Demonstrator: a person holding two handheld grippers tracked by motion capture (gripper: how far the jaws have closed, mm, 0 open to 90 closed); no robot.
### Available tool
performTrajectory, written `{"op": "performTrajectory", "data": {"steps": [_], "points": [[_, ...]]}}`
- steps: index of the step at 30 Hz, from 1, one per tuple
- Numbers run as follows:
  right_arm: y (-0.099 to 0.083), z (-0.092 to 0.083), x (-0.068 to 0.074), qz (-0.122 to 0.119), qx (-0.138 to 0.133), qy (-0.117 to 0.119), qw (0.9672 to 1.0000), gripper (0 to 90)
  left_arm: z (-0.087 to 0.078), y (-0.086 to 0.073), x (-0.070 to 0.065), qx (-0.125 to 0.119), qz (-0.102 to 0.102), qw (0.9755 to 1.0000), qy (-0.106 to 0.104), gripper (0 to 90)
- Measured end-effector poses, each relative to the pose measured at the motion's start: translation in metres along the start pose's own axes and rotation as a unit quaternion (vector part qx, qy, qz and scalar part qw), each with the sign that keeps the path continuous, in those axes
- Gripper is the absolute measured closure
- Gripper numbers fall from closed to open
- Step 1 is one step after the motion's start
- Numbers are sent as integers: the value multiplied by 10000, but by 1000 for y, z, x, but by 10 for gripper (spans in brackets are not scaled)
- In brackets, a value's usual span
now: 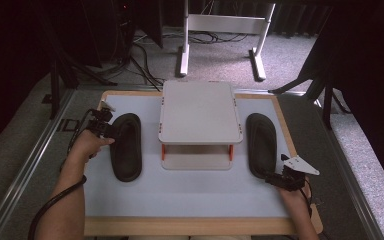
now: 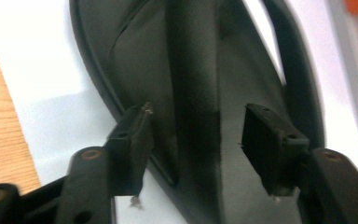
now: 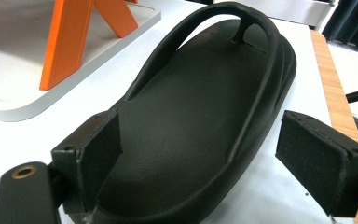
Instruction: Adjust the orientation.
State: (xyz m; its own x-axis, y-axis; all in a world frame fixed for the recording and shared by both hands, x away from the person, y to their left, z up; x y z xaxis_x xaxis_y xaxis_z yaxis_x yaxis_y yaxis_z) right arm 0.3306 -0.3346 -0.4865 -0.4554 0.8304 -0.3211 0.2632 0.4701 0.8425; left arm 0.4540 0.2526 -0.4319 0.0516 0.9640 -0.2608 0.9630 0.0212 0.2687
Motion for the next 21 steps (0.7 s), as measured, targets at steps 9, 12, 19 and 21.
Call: {"op": "performTrajectory", "data": {"steps": [9,12,19,21], "points": [[0,-1,0,12,-24,-28,10000,134,8,-1,0,39,-67,9999,75,613],[0,-1,2,-80,-51,-58,9999,112,11,-1,0,79,-133,9999,63,649],[-1,-3,0,30,-155,-27,9999,112,9,-1,1,71,-265,9996,-7,706],[-1,-3,-1,30,-165,-26,9999,112,4,-2,0,18,-277,9996,-19,713]]}}
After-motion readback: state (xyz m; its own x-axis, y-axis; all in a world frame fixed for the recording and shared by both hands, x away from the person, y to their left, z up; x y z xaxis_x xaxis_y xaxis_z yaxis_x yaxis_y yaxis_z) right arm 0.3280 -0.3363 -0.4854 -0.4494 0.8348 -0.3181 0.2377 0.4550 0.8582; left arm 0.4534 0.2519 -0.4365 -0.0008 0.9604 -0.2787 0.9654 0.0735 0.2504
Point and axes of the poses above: each handheld gripper's, and its own axes: z roughly forward along the jaws, y roughly out of its top, x roughly to its left, the point moved 2 cm from there along z, roughly forward along the jaws, and after that the axes turned 15 degrees about -z, right-handed, at the moved point
